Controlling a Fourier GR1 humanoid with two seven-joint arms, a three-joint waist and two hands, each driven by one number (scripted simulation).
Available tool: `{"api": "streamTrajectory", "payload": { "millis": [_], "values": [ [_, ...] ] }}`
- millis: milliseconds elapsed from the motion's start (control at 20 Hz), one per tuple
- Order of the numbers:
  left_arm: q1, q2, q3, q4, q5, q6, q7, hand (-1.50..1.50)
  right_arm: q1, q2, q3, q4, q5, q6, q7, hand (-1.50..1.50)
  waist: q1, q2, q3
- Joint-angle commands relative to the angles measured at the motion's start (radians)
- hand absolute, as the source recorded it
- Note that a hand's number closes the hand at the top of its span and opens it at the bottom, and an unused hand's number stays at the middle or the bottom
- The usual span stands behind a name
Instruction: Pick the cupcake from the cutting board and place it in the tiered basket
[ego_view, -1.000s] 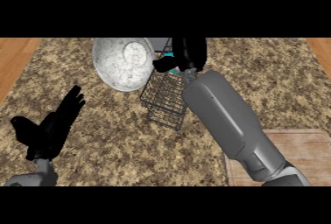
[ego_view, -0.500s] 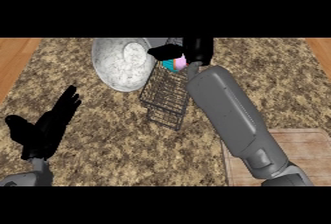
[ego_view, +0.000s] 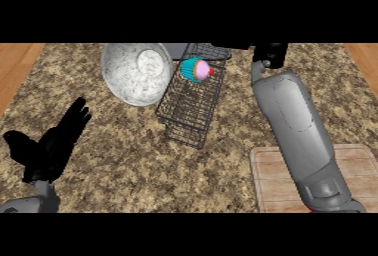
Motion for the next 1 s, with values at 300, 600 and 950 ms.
{"api": "streamTrajectory", "payload": {
  "millis": [300, 600, 950],
  "values": [
    [0.052, 0.007, 0.010, -0.046, 0.010, -0.014, 0.019, 0.00, 0.162, -0.292, -0.205, -0.245, -0.150, 0.154, 0.081, -1.50, -0.016, -0.007, 0.000],
    [0.009, -0.004, 0.007, -0.003, -0.007, -0.011, -0.009, 0.00, 0.307, -0.398, -0.325, -0.343, -0.259, 0.242, 0.033, -1.50, -0.006, 0.000, 0.000],
    [-0.004, -0.014, 0.004, 0.032, -0.032, -0.010, -0.043, 0.00, 0.435, -0.504, -0.452, -0.377, -0.396, 0.389, -0.020, -1.50, -0.001, 0.001, -0.001]
  ]
}}
